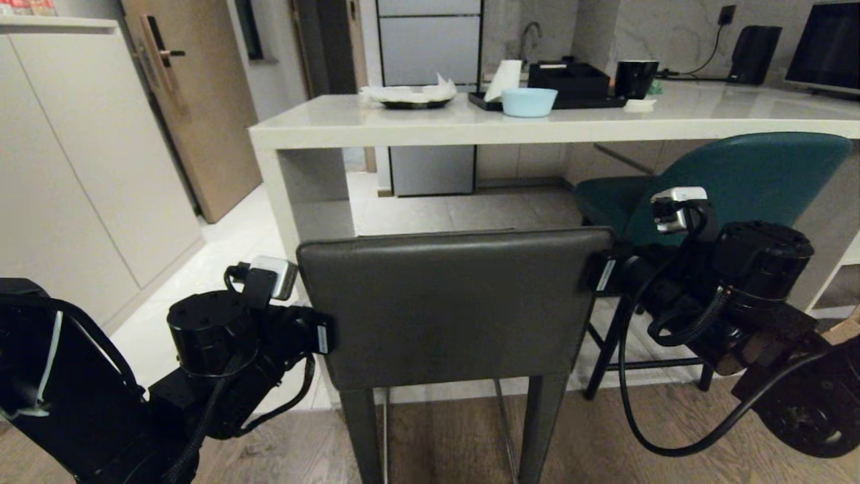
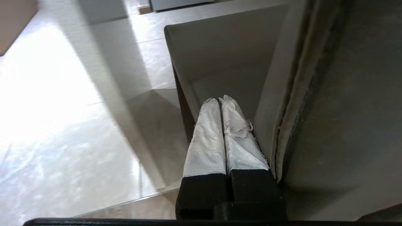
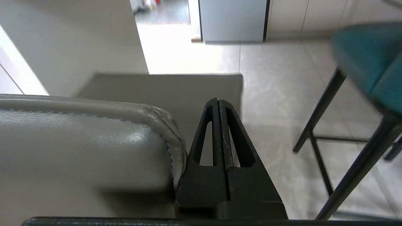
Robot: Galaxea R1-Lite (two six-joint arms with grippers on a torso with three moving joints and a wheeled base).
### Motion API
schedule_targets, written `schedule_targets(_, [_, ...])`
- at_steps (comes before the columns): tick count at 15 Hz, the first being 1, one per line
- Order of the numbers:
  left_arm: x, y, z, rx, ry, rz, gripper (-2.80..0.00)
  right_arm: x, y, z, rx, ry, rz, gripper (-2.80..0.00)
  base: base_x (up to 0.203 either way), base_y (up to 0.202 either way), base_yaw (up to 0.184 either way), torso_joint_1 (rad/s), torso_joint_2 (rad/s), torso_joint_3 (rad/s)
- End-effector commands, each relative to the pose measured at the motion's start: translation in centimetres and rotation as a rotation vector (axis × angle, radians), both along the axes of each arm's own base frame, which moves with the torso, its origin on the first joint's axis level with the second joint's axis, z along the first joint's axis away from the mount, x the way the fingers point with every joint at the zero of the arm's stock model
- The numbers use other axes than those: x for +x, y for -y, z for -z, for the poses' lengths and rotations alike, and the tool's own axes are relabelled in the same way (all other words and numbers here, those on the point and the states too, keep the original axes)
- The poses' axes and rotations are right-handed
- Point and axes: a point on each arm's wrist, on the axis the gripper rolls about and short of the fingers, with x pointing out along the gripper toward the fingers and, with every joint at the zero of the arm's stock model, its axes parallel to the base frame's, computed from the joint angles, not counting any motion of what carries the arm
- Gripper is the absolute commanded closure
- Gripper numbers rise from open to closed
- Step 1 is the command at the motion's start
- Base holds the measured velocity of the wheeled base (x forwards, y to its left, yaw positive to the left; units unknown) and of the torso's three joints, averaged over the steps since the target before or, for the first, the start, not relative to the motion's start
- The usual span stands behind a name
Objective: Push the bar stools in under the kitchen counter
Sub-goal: Push the gray chair back under the dining table
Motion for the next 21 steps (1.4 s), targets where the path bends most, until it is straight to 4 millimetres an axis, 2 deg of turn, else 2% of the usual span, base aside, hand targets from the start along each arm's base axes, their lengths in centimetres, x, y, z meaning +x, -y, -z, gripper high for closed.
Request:
schedule_targets(1, [-0.3,0.3,-0.2,-0.004,0.015,-0.02,0.0,0.0,0.0,-0.2,0.007,0.014,-0.001,0.0,0.0,0.137,-0.001,0.007,0.0,0.002])
schedule_targets(9, [0.3,0.5,-0.5,0.018,0.042,-0.033,0.0,-0.1,0.1,-0.4,0.009,0.019,0.001,0.0,0.014,0.01,0.0,0.0,0.0,0.001])
schedule_targets(12, [0.8,0.8,-1.0,0.013,0.065,-0.034,0.0,-0.1,0.0,-0.4,0.009,0.019,-0.001,0.0,0.187,0.0,-0.001,0.005,0.0,-0.002])
schedule_targets(21, [0.6,0.7,-0.8,0.016,0.055,-0.035,0.0,0.1,-0.1,-0.4,0.009,0.019,-0.002,0.0,0.189,0.0,0.001,0.002,0.0,0.004])
